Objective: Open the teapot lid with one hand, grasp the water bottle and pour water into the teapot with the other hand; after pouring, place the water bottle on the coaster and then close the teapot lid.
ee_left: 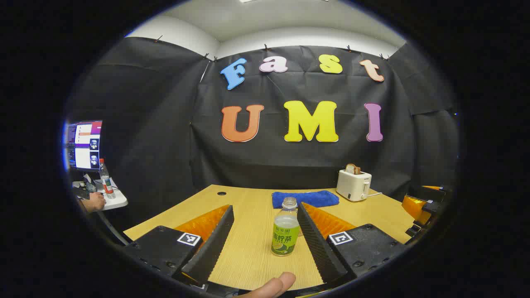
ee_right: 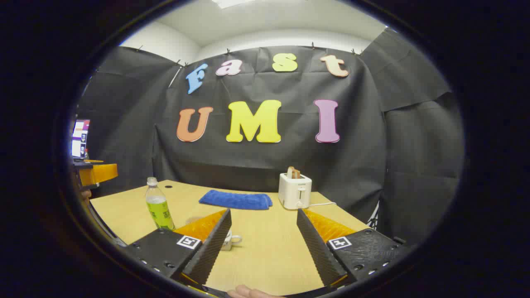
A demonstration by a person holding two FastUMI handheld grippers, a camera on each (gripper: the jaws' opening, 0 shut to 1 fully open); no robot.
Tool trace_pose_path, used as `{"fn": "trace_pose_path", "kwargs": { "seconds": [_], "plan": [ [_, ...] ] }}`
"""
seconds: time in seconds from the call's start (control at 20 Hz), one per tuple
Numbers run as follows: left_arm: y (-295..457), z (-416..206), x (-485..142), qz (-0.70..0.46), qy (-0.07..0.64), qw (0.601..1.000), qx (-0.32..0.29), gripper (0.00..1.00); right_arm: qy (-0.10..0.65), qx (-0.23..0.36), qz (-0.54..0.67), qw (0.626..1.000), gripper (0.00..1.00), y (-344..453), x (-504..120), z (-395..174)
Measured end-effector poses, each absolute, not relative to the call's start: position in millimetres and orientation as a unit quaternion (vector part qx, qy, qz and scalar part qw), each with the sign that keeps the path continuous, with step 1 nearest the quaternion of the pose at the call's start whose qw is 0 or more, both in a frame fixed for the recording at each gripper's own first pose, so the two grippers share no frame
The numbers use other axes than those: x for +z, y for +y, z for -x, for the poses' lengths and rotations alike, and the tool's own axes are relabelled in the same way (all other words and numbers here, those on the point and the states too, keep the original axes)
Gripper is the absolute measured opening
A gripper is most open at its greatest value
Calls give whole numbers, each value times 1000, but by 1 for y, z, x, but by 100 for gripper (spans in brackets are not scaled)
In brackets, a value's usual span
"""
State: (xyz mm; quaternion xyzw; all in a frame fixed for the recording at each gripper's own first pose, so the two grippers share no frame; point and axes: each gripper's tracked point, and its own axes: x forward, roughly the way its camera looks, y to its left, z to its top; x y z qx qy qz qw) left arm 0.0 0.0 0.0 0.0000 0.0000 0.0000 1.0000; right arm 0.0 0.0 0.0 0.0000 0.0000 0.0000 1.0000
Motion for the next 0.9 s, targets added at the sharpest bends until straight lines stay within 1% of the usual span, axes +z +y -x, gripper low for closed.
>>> {"fn": "trace_pose_path", "kwargs": {
  "seconds": [0.15,0.25,0.4,0.5,0.55,0.6,0.75,0.8,0.9],
  "plan": [
    [2,-5,-8,-2,12,1000,3,96,12,4,-3,1000,98,3,-9,-3],
    [5,-7,-11,-7,16,1000,8,96,16,1,-2,1000,96,3,-12,-5],
    [1,-8,-12,-9,16,1000,0,96,11,-4,-6,1000,97,-1,-14,-8],
    [1,-9,-13,-12,14,1000,-1,96,11,-7,-7,1000,96,-3,-14,-12],
    [-1,-9,-13,-12,15,1000,-3,96,12,-7,-10,1000,97,-3,-15,-13],
    [-4,-10,-14,-12,17,1000,-6,96,13,-7,-14,1000,96,-2,-15,-16],
    [-1,-10,-14,-6,16,1000,-1,96,19,-2,-24,1000,96,4,-20,-26],
    [-3,-10,-14,-7,15,1000,-2,96,19,1,-23,1000,97,9,-20,-29],
    [-2,-12,-16,-7,14,1000,-1,96,15,8,-19,1000,96,20,-19,-39]
  ]
}}
